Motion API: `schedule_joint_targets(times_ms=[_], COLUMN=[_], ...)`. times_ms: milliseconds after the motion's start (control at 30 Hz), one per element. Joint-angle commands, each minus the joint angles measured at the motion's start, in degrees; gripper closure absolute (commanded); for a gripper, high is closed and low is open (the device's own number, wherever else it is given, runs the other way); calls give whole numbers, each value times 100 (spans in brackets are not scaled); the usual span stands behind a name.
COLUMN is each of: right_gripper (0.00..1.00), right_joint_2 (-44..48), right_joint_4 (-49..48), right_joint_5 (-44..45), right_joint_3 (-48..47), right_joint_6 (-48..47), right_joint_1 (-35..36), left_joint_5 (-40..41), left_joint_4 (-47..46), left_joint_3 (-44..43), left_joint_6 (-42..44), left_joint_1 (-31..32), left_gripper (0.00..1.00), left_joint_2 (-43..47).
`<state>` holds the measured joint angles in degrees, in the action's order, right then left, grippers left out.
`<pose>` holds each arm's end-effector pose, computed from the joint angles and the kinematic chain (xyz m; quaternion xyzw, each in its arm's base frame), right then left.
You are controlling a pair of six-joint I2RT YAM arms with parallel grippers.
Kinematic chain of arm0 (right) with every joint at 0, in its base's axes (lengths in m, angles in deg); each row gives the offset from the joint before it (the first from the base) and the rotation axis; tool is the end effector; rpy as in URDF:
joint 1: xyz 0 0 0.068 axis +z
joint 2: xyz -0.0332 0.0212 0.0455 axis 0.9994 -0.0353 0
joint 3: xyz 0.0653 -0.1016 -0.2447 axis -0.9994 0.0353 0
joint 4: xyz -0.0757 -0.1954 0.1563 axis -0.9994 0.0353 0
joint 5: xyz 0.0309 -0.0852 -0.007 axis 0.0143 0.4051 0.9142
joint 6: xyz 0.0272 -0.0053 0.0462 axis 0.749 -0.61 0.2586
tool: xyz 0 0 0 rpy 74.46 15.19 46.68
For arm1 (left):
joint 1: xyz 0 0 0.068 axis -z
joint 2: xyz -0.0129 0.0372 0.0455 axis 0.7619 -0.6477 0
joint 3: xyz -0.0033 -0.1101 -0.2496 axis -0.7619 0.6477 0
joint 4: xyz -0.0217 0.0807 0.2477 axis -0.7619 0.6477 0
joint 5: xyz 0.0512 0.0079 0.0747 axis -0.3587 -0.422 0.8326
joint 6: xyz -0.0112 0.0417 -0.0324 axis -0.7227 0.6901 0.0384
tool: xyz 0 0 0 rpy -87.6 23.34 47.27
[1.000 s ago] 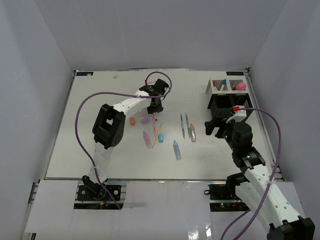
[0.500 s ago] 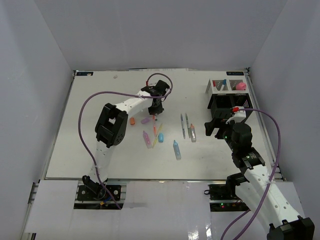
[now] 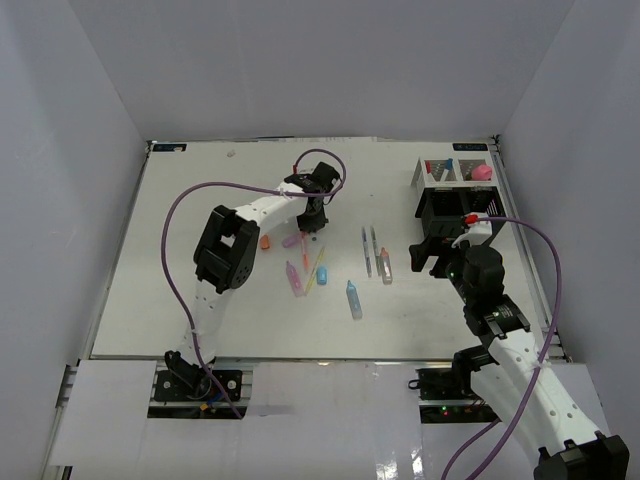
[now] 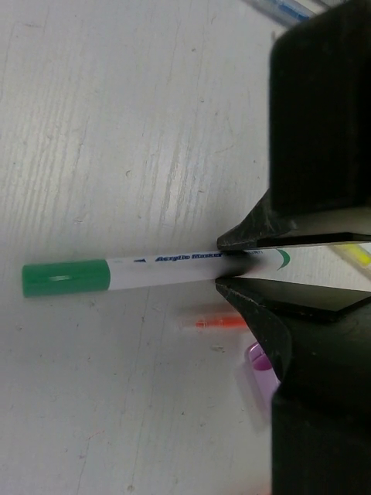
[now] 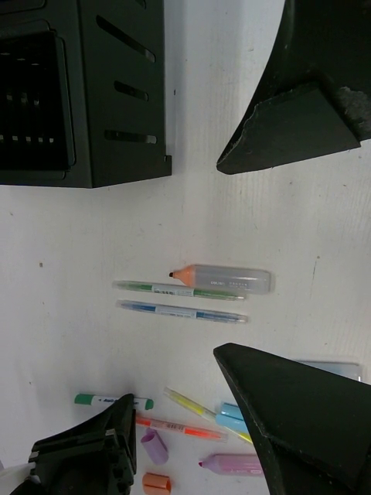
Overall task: Sort the stationery into containers
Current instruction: Pick up the pen from the center of the board.
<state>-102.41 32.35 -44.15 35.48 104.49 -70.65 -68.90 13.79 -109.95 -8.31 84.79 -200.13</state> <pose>0.1539 0.0440 0.2530 0.0352 0.7876 0.1434 0.5982 0.3907 -0.2623 0.1683 -0.0783 0.9715 0.0106 0.2234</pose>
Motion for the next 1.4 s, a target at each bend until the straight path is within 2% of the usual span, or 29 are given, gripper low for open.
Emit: schedule_joint_targets(times_ms=[0,267,400,500,600,700,967,1167,1367], right_gripper=[3,4,4,4,5,5,6,7,9], right_joint_2=[64,117,38,-189,-549,-1112,-2543,-3511,-4101], right_joint_4=[-131,-96,-87,-113,-157,-105,-157,-69,1], right_joint_5=[29,-155,-419,-867,-1289,-1702,-2387,-2652,-2617], right_joint_3=[10,-95,-280,-560,-982,-1674,-2940,-3760,-4305], right_joint_6=[-38,-126,-117,32,199,348,823,937,1008], right_joint_1=[-18,-27,-27,-27,-18,-18,87,464,851], left_joint_5=[-78,-192,-394,-552,-789,-1026,-1895,-2143,-2143], left_joint_4=[67,-38,-433,-995,-1933,-2742,-4124,-4503,-4811], left_joint_3=[-269,-348,-314,28,739,1844,3586,4204,4582], left_joint_6=[-10,130,736,1456,2177,3106,4497,4815,4912], left_joint_1=[-18,-9,105,237,369,570,782,835,870], left_gripper=[69,90,91,93,94,94,92,89,89], left_joint_2=[-49,169,556,1072,1749,2460,4115,4853,5197])
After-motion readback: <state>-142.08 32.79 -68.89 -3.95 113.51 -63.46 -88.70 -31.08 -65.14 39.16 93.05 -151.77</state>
